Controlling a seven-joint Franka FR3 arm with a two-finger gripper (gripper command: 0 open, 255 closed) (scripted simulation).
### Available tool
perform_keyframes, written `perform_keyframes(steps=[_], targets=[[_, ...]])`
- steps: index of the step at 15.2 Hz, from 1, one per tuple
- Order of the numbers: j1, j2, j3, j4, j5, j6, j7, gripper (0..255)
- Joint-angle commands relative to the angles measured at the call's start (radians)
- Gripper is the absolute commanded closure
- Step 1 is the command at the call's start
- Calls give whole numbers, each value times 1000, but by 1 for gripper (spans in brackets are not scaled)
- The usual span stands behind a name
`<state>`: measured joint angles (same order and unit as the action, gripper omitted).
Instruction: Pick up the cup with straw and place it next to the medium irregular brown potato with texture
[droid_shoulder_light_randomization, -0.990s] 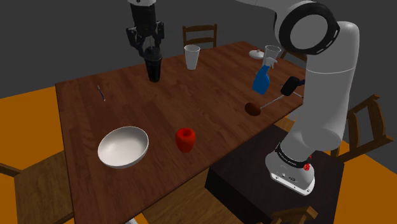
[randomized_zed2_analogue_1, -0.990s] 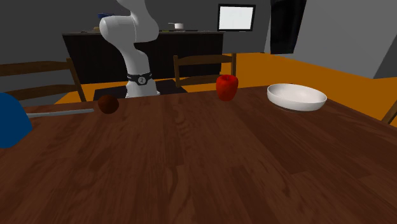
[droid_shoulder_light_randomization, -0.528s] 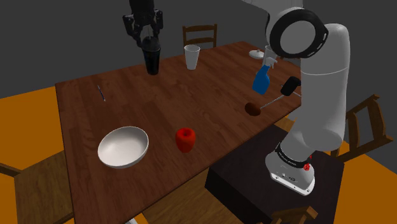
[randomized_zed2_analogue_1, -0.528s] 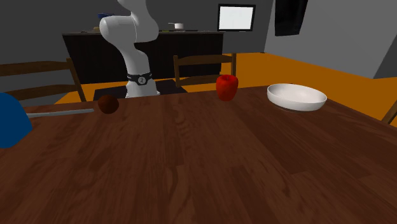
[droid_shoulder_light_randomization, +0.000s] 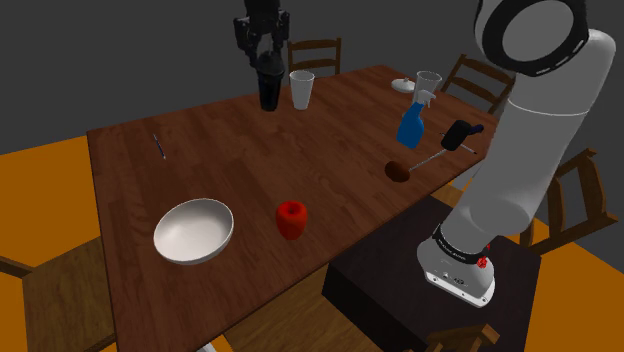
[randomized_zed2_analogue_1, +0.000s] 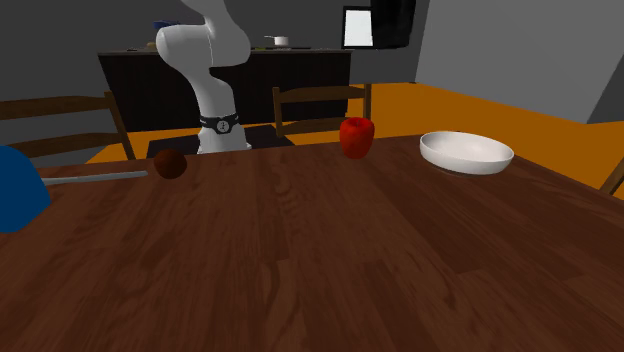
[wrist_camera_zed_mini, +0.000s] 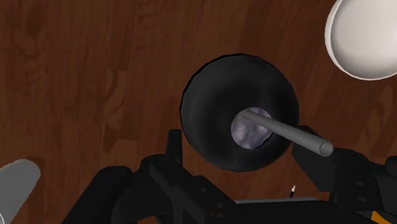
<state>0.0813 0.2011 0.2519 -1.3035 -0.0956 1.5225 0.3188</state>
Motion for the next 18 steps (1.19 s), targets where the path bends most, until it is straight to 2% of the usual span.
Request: perform_keyframes(steps=[1,9,18], targets=[[-33,-70,-14,-98,20,32,-40,255],[-128,-299,-101,-373,71,90,-218,255],[-208,-475,-226,-559,71,107,-424,255]])
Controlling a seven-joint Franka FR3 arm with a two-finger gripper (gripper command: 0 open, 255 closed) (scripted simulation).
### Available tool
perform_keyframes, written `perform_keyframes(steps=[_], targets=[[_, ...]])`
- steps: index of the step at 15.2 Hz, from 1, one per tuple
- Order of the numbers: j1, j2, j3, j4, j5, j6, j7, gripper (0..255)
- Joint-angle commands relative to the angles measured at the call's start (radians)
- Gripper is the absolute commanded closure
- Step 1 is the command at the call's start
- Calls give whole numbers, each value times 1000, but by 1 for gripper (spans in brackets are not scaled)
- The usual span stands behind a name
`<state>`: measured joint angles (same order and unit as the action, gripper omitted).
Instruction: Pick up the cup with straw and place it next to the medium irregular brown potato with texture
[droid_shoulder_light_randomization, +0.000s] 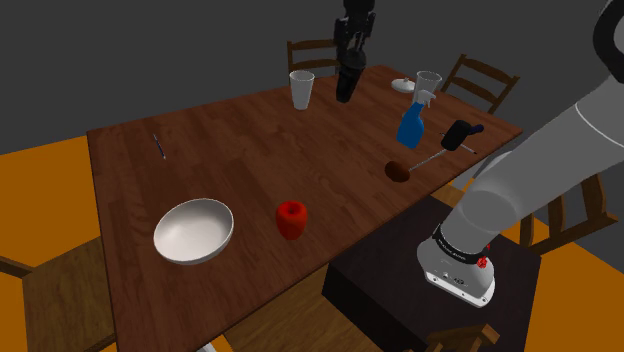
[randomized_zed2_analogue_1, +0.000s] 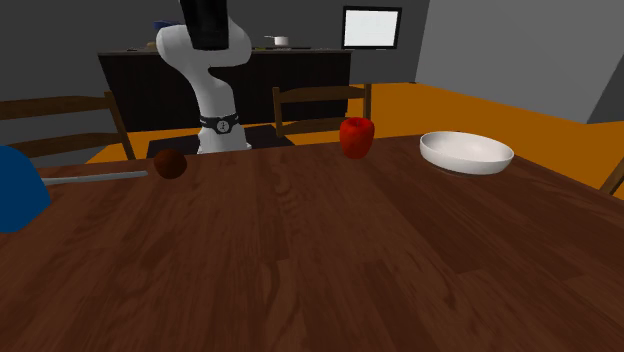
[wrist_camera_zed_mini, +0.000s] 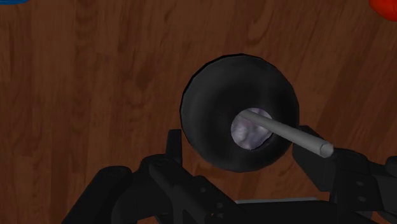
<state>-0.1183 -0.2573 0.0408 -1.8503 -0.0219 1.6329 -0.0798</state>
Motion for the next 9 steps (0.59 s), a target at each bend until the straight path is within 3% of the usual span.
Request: perform_keyframes(steps=[1,7,9], targets=[[-17,-31,-30,-26,-5,-3,-48,255],[-71,-101,-129,-89,-33,-5,-194,255],[-71,-107,-130,-122,-34,22,-193,255]])
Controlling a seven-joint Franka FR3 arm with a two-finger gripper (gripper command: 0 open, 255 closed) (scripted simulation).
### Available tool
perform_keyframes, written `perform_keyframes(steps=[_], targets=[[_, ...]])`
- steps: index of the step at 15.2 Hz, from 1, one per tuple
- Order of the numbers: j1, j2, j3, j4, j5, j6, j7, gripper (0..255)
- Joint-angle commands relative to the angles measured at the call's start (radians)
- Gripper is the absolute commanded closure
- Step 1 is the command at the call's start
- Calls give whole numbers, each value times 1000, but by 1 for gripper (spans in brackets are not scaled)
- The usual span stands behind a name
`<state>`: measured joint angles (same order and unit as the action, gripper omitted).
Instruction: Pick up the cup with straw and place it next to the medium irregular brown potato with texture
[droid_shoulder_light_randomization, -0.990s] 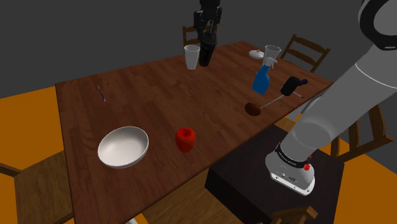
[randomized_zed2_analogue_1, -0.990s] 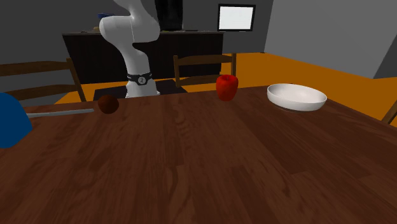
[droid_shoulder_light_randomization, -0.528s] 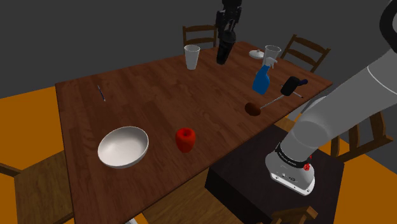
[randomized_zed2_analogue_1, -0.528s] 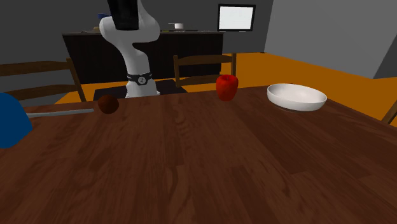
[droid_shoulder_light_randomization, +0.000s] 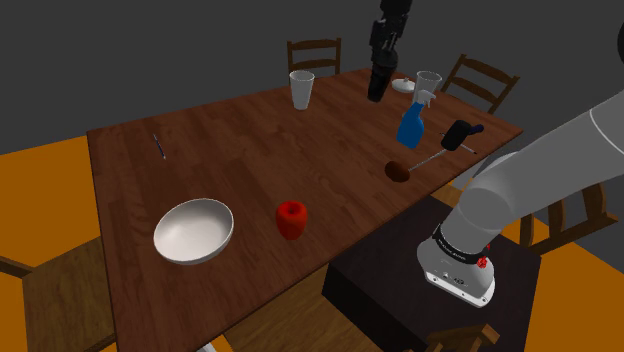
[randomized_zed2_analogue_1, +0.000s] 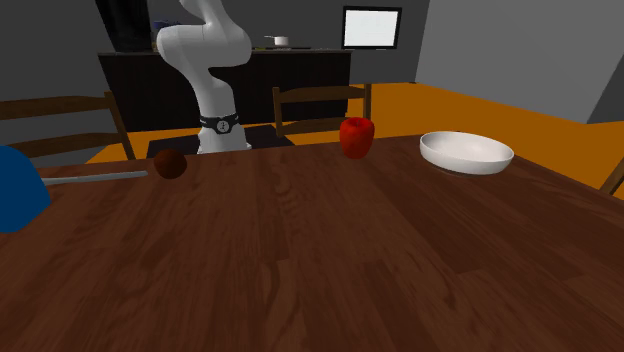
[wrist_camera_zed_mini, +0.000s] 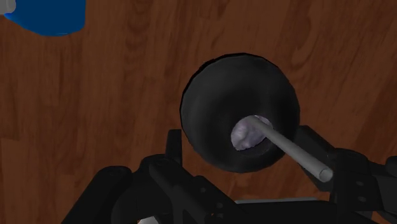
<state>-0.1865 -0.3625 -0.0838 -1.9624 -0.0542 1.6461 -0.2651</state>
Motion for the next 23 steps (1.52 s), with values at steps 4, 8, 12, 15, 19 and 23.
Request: perform_keyframes(steps=[4,8,12,15,19,23], targets=[[-3,-12,-6,-73,-3,62,-6,255],[-4,-18,-7,-132,-4,115,-4,255],[-4,-20,-8,-188,-6,169,-3,255],[-5,-20,-10,-228,-7,209,-2,255],[-6,-16,-11,-279,-8,263,0,255],[-6,-9,-13,-326,-9,318,1,255]])
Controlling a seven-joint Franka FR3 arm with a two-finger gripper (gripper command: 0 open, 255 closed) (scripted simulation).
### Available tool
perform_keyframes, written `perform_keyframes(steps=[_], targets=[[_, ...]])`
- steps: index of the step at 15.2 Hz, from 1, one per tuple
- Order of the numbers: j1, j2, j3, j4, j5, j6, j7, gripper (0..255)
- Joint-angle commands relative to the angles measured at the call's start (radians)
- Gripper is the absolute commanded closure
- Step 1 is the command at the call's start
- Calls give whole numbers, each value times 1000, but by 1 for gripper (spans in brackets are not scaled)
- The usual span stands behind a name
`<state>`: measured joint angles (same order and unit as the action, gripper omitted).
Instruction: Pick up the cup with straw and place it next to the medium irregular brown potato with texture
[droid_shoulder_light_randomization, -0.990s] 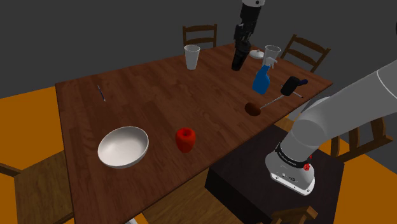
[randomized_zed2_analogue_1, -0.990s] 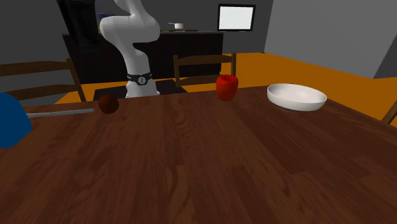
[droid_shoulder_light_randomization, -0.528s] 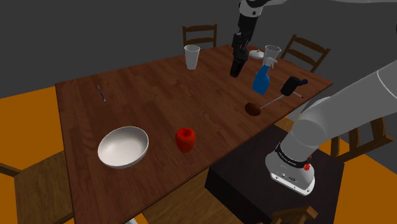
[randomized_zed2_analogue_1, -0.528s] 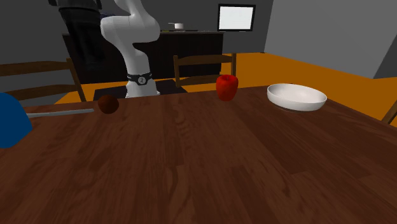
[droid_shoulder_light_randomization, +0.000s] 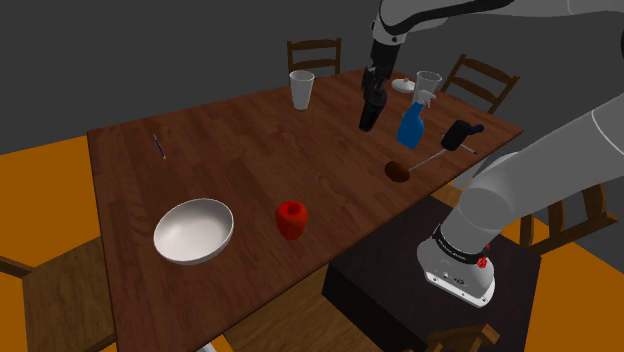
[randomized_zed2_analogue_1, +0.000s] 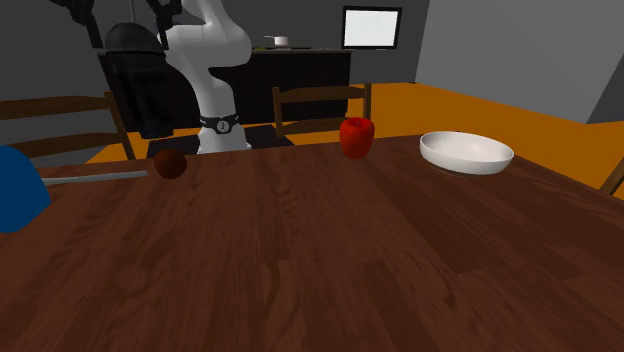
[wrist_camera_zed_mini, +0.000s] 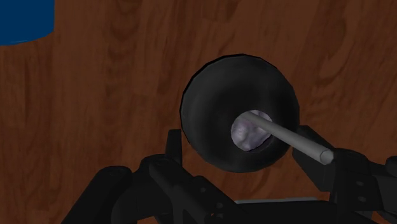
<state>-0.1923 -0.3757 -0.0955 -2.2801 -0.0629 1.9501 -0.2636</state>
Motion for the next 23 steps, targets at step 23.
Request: perform_keyframes(steps=[23], targets=[[-2,123,-13,-221,-3,345,3,255]])
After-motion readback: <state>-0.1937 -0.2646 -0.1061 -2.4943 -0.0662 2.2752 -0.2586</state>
